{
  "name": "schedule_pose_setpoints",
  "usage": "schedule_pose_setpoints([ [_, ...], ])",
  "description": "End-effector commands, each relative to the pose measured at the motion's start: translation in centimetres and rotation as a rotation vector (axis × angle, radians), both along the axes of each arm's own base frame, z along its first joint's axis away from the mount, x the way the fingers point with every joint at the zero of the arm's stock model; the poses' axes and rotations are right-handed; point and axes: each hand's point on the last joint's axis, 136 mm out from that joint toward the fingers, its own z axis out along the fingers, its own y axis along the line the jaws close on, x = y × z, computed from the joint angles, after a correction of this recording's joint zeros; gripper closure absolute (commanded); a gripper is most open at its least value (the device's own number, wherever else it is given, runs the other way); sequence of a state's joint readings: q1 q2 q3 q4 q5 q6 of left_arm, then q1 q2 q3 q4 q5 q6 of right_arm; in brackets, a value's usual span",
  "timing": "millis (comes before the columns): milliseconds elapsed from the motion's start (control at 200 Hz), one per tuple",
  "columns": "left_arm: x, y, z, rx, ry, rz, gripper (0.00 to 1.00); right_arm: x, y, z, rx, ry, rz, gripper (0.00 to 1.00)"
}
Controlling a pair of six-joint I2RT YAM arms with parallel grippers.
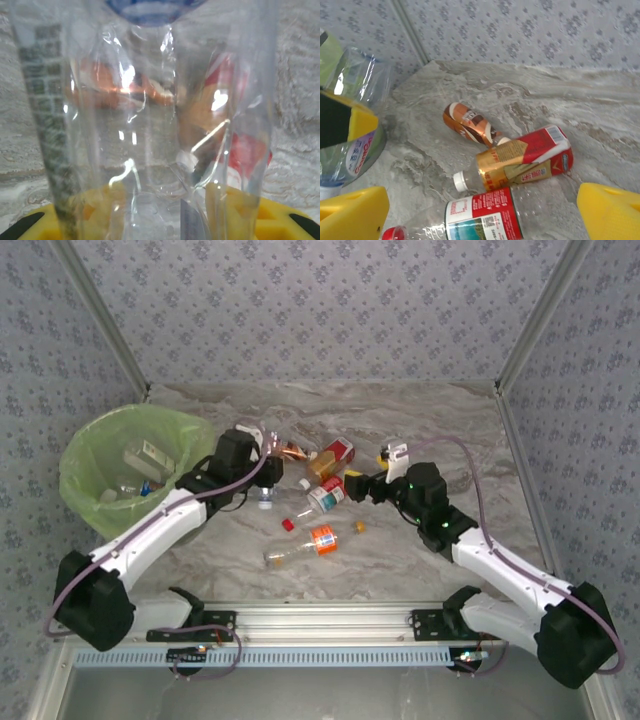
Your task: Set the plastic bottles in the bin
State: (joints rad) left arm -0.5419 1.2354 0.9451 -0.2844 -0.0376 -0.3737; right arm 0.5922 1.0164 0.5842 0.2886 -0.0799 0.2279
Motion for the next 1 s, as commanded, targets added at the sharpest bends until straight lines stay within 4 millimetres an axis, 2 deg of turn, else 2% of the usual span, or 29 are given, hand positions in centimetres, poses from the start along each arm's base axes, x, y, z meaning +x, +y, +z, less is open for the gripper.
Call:
schedule_pose_setpoints([
  [0,0.5,0.1,5.3,-0.100,-0.121,0.019,0.67,-0.9,0.8,1.3,-0.010,-0.088,0.056,0.01],
  [220,0.2,1.4,11.2,-0.165,-0.276,0.061,0.67,-1.3,1.6,2.3,-0.003,-0.115,0.075,0.01],
  [350,-0.2,2.1,14.4,-0.183,-0.352,0.069,0.68,-1.4,1.9,3.9,0.060,-0.138,0.083,0.01],
  [470,-0.4,2.3,16.6,-0.201,-0.419,0.065,0.68,-1.4,1.9,4.9,0.082,-0.156,0.084,0.01],
  [675,-1.1,2.6,20.3,-0.213,-0.516,0.042,0.68,-1.1,2.4,4.6,0.069,-0.144,0.097,0.01],
  [755,-1.2,3.5,21.6,-0.194,-0.563,0.074,0.68,-1.1,2.6,4.6,0.074,-0.139,0.103,0.01],
  [894,-0.9,7.4,23.0,-0.143,-0.624,0.265,0.69,-0.9,2.8,4.3,0.069,-0.126,0.103,0.01],
  [994,-1.5,9.2,24.7,-0.137,-0.682,0.324,0.69,-0.8,2.6,4.1,0.067,-0.123,0.090,0.01],
])
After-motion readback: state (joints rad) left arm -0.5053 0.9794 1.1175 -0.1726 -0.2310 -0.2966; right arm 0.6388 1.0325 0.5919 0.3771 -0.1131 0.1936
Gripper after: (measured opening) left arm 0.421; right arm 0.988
